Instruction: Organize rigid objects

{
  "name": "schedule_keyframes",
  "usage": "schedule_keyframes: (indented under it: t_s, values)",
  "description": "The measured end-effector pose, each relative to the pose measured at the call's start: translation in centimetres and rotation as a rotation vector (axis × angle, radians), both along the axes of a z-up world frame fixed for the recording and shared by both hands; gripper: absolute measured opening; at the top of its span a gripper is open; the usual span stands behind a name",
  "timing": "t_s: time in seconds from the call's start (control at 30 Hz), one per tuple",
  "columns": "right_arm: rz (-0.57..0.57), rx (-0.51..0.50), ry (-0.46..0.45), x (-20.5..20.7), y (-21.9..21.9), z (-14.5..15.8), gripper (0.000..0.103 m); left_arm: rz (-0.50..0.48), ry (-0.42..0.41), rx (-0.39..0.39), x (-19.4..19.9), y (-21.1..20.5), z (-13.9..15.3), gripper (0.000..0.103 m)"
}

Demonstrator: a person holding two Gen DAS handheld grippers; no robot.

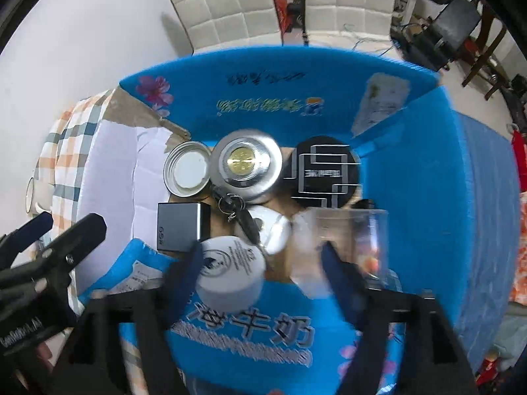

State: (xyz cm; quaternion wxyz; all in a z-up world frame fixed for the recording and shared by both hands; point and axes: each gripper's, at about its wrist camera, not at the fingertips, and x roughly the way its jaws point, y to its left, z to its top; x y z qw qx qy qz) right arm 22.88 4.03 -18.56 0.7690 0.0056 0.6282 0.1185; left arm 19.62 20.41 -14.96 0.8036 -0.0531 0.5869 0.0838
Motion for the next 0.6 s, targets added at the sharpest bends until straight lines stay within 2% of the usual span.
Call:
schedule_keyframes:
  t_s: [0.17, 0.47, 0.6]
  values:
    - [-0.03, -0.047, -0.032, -1.5, -2.0, 2.4, 0.086, -0.02, -0.019, -0.004, -1.1, -1.2, 1.9, 0.102]
    - [-0.072, -0.046, -0.084, -3.9, -4.9, 7.0, 0.087, -0.044, -0.059, -0.01, -3.2, -3.2, 5.6, 0.102]
    - [-0.075, -0.034, -0.12, -5.8, -5.7, 10.3, 0.087, -0.059, -0.084, -0.014, -4.4, -3.9, 8.0, 0.102]
